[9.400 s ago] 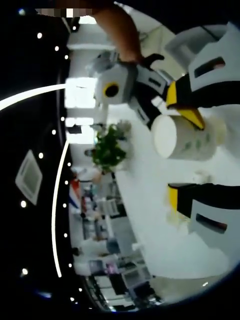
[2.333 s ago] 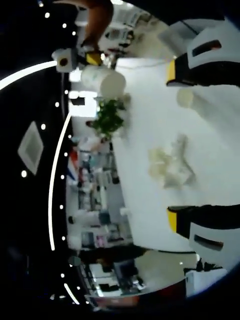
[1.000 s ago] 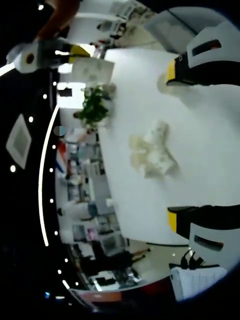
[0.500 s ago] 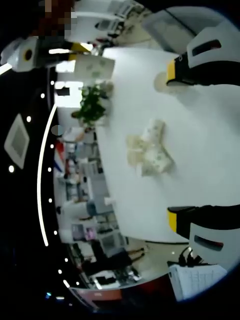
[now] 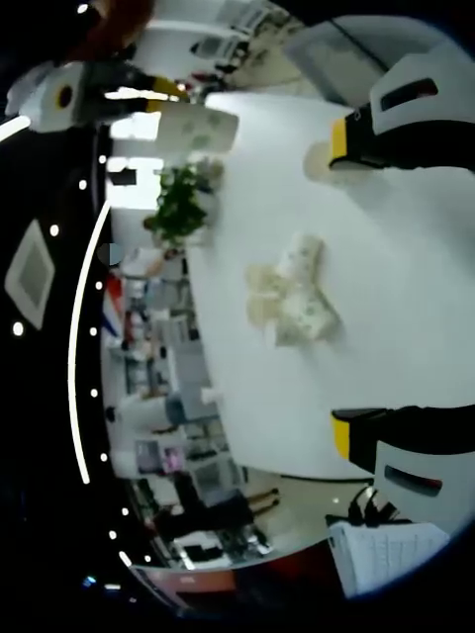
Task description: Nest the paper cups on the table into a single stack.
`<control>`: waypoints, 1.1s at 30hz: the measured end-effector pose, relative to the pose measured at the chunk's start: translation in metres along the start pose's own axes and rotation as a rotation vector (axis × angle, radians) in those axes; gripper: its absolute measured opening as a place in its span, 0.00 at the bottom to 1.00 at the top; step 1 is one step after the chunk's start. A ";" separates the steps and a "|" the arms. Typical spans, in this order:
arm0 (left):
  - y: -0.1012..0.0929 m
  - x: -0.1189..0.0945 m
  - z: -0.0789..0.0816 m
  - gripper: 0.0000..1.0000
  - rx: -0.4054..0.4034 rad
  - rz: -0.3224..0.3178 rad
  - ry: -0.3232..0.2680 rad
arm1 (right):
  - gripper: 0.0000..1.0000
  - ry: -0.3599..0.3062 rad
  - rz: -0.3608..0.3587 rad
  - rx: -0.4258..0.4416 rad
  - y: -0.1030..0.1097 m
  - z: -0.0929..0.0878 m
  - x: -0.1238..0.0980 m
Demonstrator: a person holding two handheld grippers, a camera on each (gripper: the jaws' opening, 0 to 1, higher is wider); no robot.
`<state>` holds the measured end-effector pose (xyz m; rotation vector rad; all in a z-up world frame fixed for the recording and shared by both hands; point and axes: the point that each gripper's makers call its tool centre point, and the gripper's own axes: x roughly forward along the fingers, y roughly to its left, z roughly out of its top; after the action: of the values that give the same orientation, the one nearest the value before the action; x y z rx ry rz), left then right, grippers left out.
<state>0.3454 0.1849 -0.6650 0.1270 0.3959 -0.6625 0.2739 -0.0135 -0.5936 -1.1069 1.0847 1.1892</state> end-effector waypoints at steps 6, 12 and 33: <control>-0.001 0.001 -0.001 0.99 0.000 0.000 0.000 | 0.00 0.000 0.012 0.009 0.003 -0.001 0.009; 0.000 0.001 -0.005 0.99 -0.016 0.008 0.007 | 0.00 0.001 0.021 0.018 0.005 -0.003 0.019; 0.002 0.002 -0.008 0.99 -0.035 0.013 0.005 | 0.00 0.014 0.024 0.043 0.005 -0.009 0.039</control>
<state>0.3454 0.1876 -0.6730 0.0978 0.4113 -0.6418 0.2709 -0.0171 -0.6333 -1.0733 1.1321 1.1740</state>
